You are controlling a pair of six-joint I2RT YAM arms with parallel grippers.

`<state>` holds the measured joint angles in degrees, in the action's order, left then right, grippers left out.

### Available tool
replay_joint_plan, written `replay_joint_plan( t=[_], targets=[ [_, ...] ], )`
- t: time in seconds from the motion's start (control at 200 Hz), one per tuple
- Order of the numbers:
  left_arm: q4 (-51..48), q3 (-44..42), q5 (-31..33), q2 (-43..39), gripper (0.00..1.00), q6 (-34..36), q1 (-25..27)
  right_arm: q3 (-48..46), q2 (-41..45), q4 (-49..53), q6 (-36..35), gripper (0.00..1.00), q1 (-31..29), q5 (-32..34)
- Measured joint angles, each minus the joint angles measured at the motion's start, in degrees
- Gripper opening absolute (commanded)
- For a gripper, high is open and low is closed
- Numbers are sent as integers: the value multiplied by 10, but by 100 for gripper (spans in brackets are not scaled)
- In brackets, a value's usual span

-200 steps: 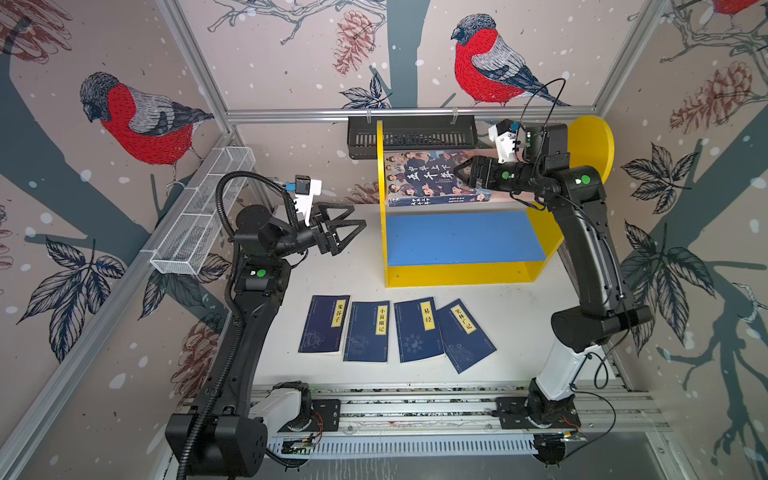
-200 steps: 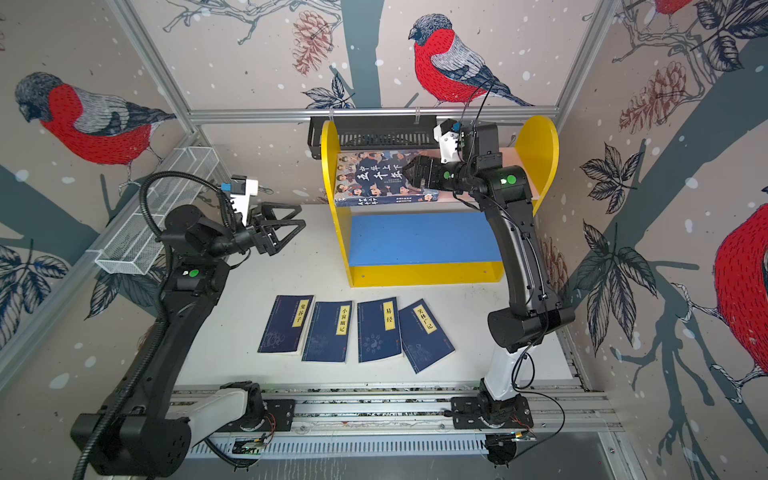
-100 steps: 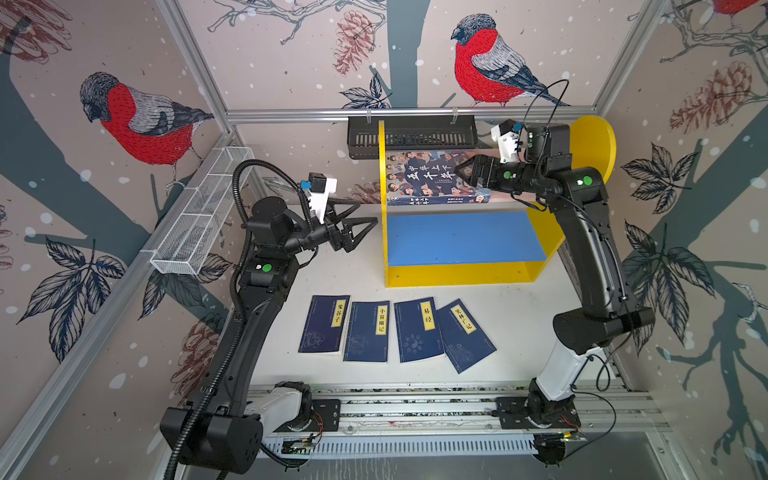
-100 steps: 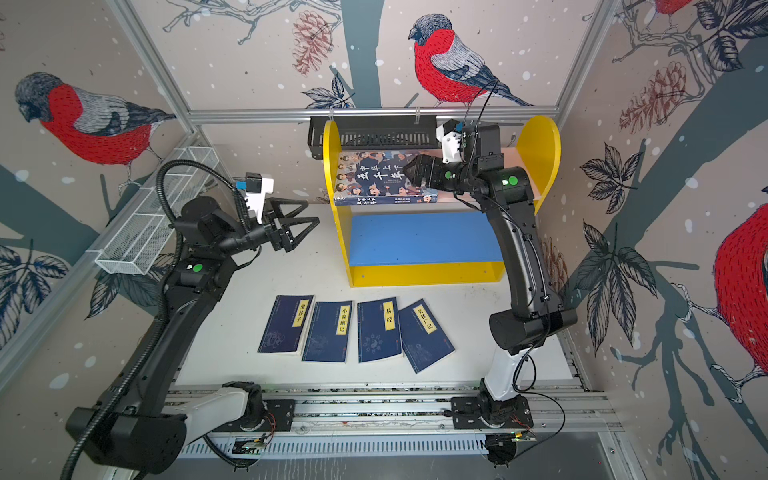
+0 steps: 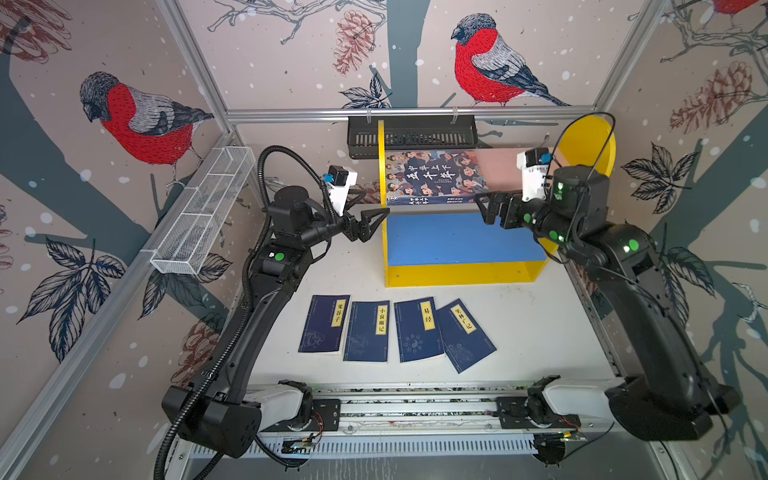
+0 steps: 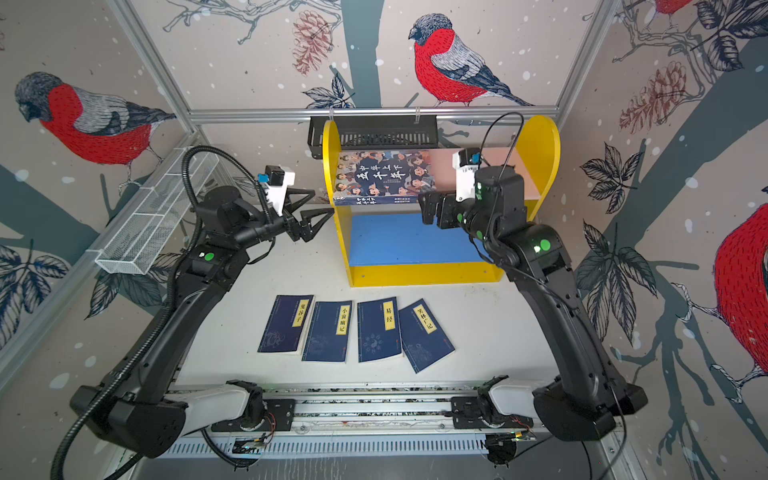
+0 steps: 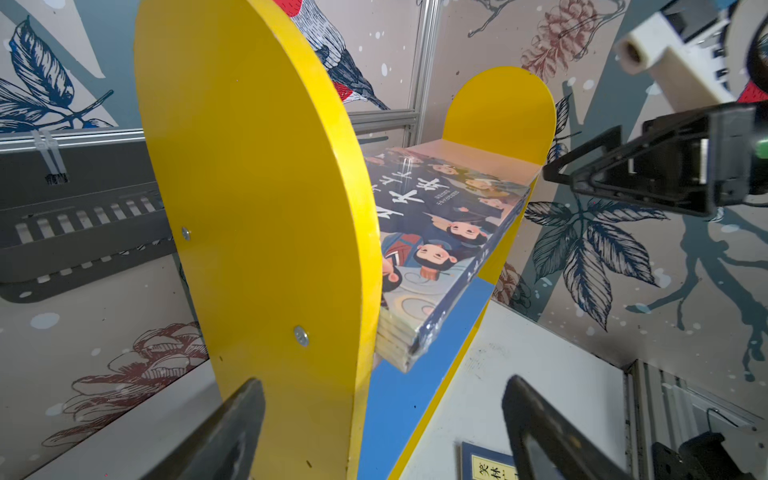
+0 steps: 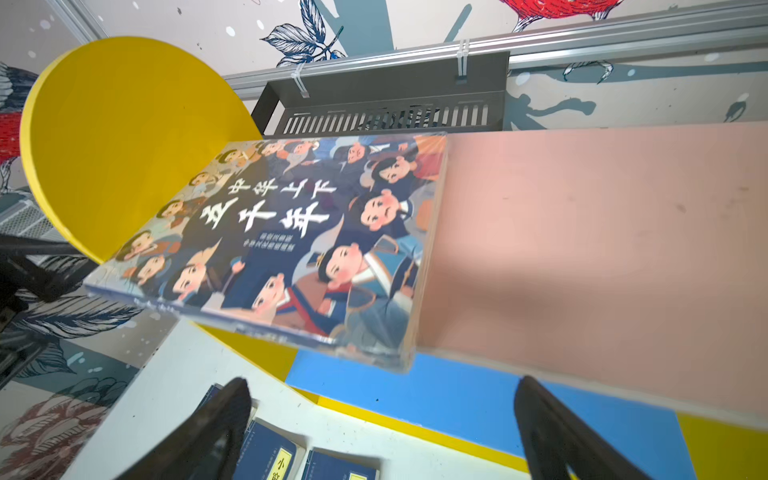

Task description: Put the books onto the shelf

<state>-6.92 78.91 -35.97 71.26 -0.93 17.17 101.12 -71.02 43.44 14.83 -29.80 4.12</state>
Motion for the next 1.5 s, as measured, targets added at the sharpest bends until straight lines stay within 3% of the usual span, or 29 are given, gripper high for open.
replay_joint_plan(
  t=[0.205,0.51,1.501],
  targets=[
    [-15,14,65,14,84,40,31,-86,56,-59,-14,100,-50,121],
    [-27,23,122,19,82,49,41,-97,43,-93,-44,100,-77,211],
    [-27,29,148,28,75,53,41,-90,0,-104,-90,100,-55,233]
  ],
)
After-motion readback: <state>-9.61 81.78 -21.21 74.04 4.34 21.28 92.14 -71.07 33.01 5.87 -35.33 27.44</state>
